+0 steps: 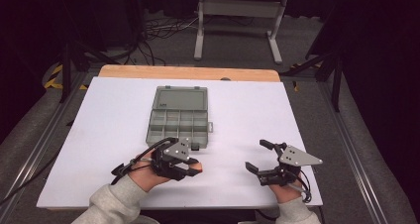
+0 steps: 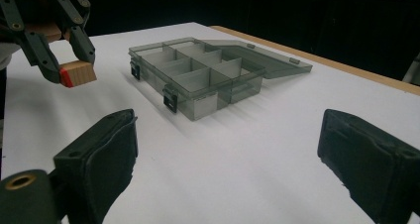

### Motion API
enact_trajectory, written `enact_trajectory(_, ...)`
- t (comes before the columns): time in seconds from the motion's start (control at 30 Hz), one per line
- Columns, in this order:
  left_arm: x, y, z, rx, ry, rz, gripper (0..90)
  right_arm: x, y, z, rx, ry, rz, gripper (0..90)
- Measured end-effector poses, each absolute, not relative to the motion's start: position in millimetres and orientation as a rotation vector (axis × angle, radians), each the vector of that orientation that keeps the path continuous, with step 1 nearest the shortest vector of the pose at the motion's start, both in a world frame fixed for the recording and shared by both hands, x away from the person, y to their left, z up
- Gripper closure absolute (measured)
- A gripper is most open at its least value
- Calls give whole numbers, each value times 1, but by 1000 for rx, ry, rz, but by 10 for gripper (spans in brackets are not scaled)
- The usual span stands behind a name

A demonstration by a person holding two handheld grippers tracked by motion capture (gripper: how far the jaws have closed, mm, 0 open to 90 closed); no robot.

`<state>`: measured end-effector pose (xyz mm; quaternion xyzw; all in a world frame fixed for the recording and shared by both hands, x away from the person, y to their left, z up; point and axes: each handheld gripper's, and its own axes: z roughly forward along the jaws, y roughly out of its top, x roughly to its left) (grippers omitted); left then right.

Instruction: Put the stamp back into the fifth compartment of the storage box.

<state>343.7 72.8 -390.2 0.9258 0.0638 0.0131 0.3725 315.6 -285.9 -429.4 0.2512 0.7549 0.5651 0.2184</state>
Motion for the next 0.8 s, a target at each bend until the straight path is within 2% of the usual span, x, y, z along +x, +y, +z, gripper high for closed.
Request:
enact_trajectory(0.4, 347, 82, -384, 2347, 191, 63, 657, 316, -286, -429, 694, 2091, 1563, 92)
enact_trajectory(0.8, 356, 98, -378, 2318, 302, 109, 657, 315, -286, -429, 696, 2090, 1567, 92)
